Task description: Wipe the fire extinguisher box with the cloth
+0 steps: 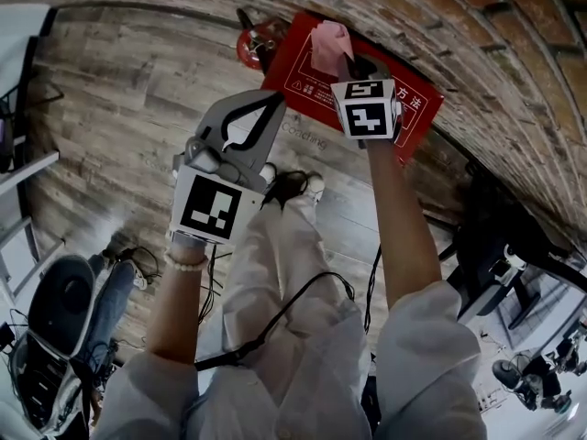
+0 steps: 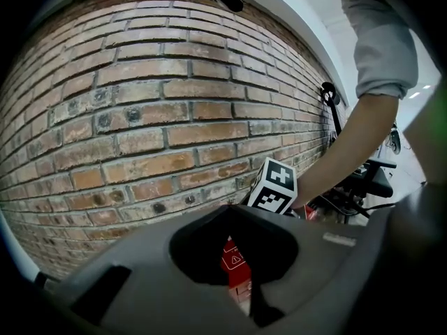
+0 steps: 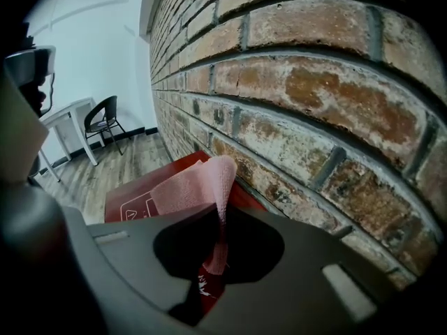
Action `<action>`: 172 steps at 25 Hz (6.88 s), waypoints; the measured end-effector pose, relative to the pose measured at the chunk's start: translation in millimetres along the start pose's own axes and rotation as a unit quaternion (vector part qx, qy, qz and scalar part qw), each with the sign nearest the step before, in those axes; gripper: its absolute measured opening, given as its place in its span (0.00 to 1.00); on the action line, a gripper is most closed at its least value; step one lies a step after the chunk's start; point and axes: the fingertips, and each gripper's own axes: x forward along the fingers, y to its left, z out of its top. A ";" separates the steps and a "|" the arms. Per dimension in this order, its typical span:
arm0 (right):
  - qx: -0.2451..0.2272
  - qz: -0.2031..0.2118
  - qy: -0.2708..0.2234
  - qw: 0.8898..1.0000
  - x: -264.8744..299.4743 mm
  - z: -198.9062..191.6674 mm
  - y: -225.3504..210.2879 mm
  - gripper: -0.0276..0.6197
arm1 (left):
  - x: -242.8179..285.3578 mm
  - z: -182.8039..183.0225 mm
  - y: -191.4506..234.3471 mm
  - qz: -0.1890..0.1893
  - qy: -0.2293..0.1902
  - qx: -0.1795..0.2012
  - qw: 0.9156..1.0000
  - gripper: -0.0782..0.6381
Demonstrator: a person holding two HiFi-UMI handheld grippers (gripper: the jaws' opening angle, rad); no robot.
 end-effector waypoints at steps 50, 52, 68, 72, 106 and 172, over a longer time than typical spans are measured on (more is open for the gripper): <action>0.047 -0.094 0.023 0.994 -69.0 -91.4 -103.3 0.07 | 49.0 19.4 -62.7 -0.066 0.000 0.024 0.998 0.10; 0.049 -0.099 0.025 0.994 -71.6 -95.0 -107.0 0.08 | 49.9 19.8 -64.2 -0.068 0.000 0.025 0.997 0.10; 0.068 -0.136 0.044 0.987 -93.4 -125.2 -134.1 0.08 | 51.5 21.1 -70.8 -0.072 0.001 0.026 0.997 0.10; 0.075 -0.145 0.049 0.985 -98.7 -132.0 -138.5 0.08 | 50.9 21.7 -71.1 -0.073 0.000 0.027 0.997 0.10; 0.126 -0.106 -0.034 0.986 -156.9 -81.5 -94.6 0.08 | 10.8 12.8 -42.6 -0.039 -0.005 0.011 0.999 0.10; 0.070 0.048 0.007 0.996 -16.6 -24.0 114.7 0.08 | -31.2 -29.8 10.4 0.000 0.021 -0.017 1.000 0.10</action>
